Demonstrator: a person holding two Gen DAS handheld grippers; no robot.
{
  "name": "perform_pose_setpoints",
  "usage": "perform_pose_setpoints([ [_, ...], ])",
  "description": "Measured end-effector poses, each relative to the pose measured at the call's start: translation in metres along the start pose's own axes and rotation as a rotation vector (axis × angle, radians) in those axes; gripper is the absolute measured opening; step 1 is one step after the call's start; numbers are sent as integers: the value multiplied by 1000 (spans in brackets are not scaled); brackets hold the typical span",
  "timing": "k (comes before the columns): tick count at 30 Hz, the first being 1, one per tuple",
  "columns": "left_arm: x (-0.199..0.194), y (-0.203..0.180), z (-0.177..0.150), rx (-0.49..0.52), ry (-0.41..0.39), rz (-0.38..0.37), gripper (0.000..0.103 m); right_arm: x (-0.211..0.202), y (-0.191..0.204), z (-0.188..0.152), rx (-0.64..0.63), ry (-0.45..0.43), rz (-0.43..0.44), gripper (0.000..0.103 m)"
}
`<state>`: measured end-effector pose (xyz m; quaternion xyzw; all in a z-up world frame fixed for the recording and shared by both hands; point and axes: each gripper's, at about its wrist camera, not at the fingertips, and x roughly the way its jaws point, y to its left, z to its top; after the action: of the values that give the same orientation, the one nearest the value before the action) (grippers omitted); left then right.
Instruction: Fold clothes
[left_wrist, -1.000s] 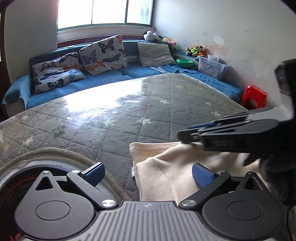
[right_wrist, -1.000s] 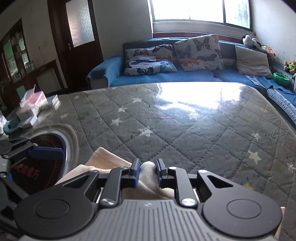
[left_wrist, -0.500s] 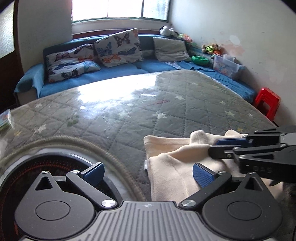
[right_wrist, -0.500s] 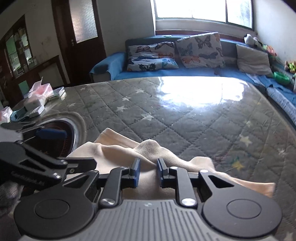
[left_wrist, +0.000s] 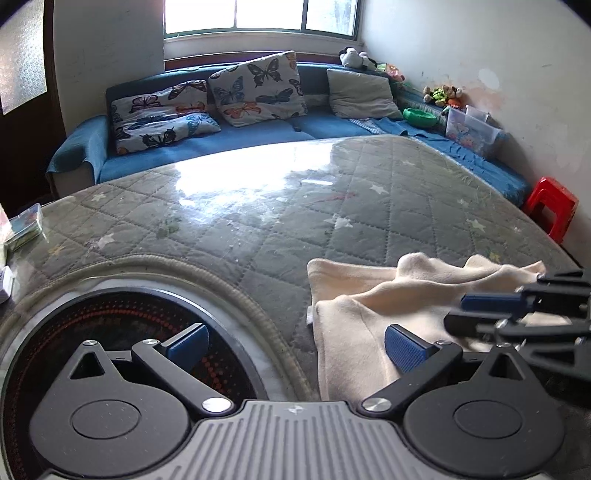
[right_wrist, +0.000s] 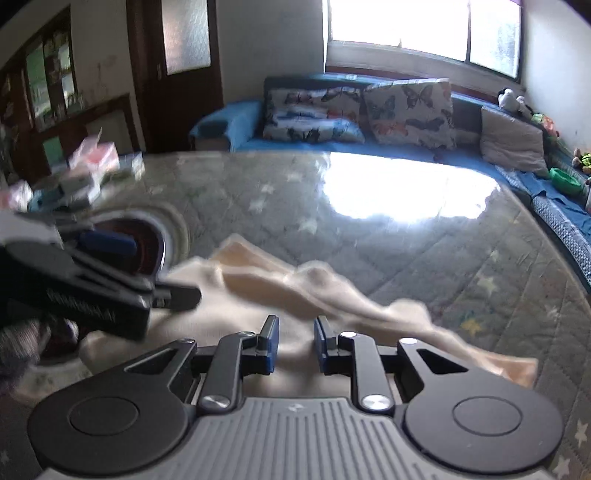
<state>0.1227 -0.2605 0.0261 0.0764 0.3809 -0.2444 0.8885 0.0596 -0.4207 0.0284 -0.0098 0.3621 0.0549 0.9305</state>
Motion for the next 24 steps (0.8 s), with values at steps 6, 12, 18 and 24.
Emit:
perform_pose_setpoints([
  [6, -10, 0, -6, 9, -10, 19, 103, -16, 9, -7, -28, -3, 4, 22],
  [12, -12, -2, -13, 13, -3, 49, 103, -28, 26, -33, -77, 35, -1, 24],
  [18, -24, 1, -21, 0, -24, 59, 103, -63, 26, -46, -68, -18, -32, 24],
  [24, -19, 4, -29, -25, -2, 63, 103, -67, 11, -62, -20, 4, -60, 25],
])
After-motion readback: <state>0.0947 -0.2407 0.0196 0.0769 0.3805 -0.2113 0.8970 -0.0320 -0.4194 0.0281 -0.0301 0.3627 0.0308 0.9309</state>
